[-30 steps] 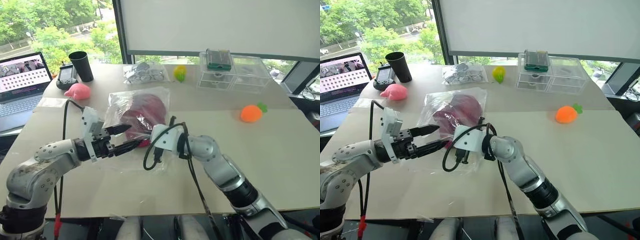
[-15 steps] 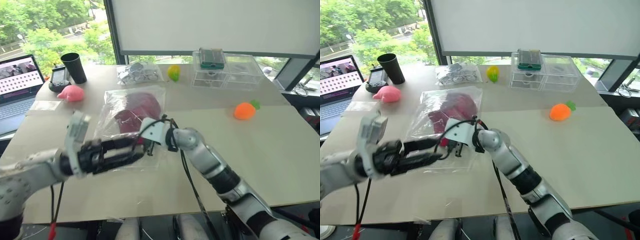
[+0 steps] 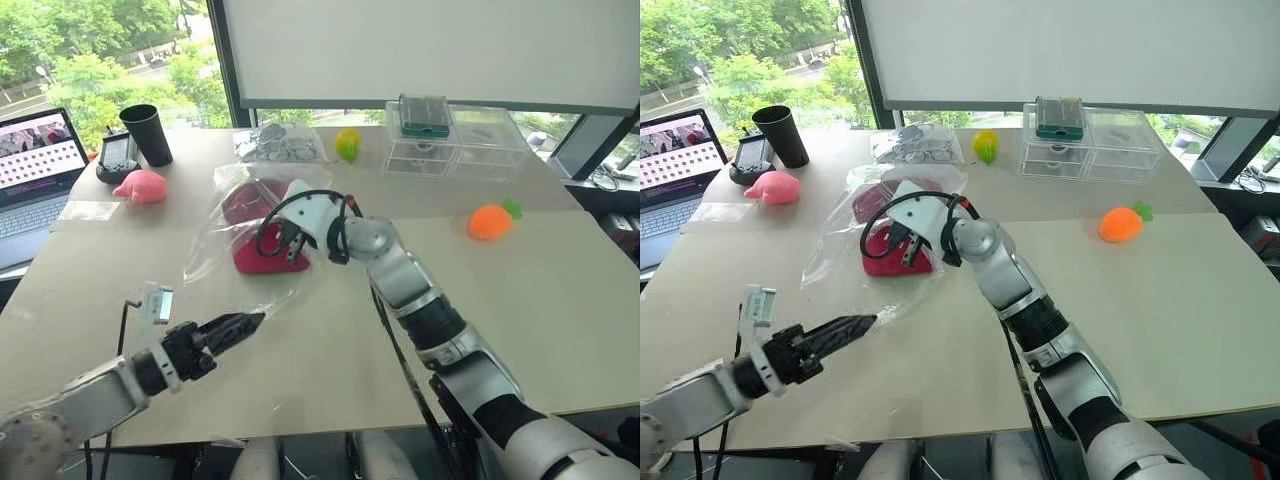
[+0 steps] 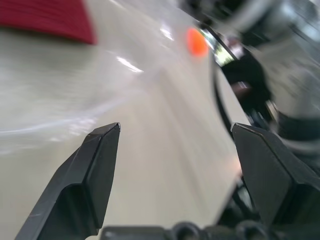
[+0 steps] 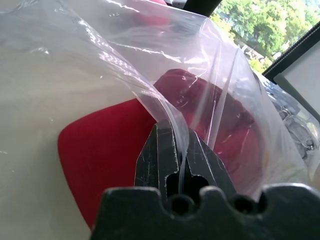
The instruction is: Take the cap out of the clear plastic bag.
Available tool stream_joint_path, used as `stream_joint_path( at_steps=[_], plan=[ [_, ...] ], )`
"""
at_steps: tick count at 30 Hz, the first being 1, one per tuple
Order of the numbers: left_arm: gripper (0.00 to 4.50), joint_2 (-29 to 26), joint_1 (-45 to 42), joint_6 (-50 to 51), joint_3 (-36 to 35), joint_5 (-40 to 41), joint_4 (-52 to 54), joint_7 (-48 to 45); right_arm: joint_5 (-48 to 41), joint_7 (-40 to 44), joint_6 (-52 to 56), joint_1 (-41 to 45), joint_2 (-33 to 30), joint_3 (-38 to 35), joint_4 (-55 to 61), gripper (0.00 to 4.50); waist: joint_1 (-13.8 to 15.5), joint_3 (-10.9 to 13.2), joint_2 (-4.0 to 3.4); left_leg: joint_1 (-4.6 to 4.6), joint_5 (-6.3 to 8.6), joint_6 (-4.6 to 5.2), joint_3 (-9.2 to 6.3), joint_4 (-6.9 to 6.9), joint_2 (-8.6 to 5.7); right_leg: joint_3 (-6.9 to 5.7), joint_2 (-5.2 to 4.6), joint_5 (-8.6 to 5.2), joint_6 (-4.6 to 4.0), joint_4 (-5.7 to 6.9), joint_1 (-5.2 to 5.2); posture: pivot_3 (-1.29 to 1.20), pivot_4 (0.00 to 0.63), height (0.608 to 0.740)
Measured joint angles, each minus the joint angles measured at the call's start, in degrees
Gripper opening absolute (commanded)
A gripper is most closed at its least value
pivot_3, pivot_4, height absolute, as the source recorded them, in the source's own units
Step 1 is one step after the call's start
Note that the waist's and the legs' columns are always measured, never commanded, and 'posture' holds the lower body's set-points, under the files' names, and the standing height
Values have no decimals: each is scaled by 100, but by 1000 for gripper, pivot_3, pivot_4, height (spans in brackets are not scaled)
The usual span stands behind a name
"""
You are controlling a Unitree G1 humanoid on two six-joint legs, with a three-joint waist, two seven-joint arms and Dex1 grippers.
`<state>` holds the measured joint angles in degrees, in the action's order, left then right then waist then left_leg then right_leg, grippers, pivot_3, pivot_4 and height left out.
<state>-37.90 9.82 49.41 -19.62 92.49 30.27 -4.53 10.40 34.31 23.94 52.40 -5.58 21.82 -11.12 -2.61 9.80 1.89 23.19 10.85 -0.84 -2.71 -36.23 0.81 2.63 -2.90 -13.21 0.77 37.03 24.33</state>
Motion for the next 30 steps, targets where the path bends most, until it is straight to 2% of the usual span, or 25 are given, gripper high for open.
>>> stream_joint_path(
  at_steps=[7, 12, 20, 30],
  plan=[
    [3818, 629, -527, -538, 213, 484, -215, 1113, 12, -1, 1, 0, 79, 47, -24, 26, 34, 0, 0, -2, -4, -6, -6, -11, -3, -6, 2, 4, -5, 1, -11, 0, 150, 740],
    [3818, 1344, -1161, -935, 560, 604, -762, 1944, 13, 34, 4, -3, 96, 137, -22, 26, 78, -2, 3, -1, -7, -8, -11, -20, 0, -7, 12, 5, -5, 1, -17, 0, 150, 740],
    [3818, 2353, -2029, -1158, 959, 167, -2070, 2685, 10, 56, 54, -7, 133, 184, 110, 26, 122, -3, 4, 1, -7, -8, -15, -20, 4, -5, 23, 7, -6, 0, -15, 0, 150, 740],
    [3818, 3356, -2646, -1645, 692, -526, -2754, 3078, 12, 62, 387, -53, 5, 222, 544, 26, 182, -8, 6, -15, -8, -10, -16, -21, 3, -6, 25, 7, -6, 0, -36, 0, 150, 740]
  ],
)
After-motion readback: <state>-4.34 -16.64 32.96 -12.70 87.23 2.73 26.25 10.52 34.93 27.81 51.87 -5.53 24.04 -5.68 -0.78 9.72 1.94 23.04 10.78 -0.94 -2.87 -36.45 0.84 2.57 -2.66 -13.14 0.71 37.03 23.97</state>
